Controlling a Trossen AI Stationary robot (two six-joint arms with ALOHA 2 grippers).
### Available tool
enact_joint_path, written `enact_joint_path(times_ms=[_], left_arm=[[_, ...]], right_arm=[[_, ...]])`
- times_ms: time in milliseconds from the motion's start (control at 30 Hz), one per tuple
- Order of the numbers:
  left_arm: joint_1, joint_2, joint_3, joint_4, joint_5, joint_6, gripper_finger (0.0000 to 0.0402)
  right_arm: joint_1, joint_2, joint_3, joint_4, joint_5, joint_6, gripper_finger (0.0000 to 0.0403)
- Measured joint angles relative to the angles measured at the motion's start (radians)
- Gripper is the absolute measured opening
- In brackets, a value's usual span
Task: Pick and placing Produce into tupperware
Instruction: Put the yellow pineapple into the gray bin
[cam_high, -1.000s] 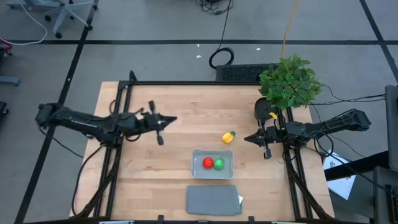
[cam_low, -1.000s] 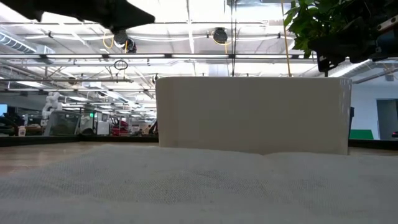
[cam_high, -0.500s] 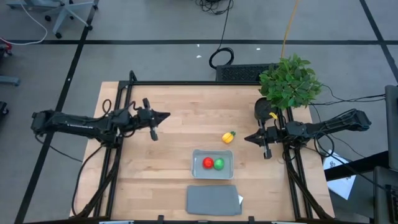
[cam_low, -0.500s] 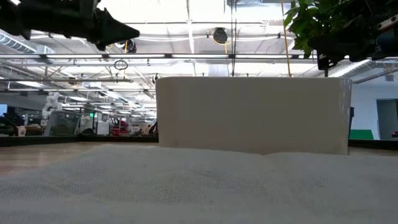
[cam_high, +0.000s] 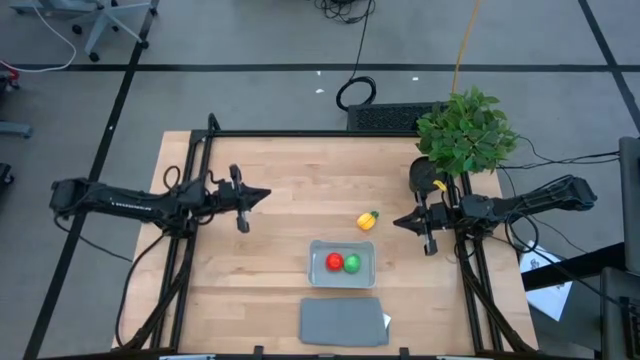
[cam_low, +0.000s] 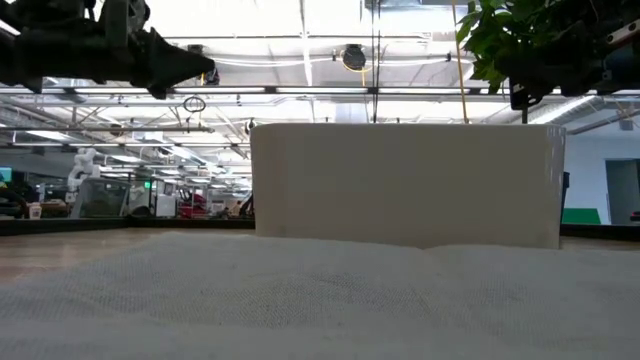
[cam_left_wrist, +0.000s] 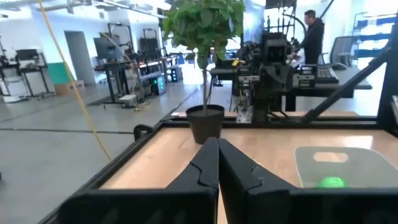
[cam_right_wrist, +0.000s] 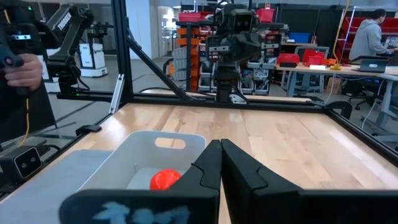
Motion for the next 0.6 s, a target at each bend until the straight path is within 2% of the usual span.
enact_joint_path(times_ms=[167,500,600], left_arm=[[-0.064,-0.009,0.001,-0.014,-0.009,0.047,0.0],[-0.177,-0.137,0.002,-0.199,-0.193,0.094,0.0],[-0.185,-0.181,0.002,-0.247,-0.216,0.094,0.0]], right_arm=[[0.0,0.0,0.0,0.008,0.0,-0.002,0.0],[0.001,0.0,0.0,0.011,-0.001,0.002,0.0],[0.0,0.0,0.0,0.013,-0.012,0.003,0.0]])
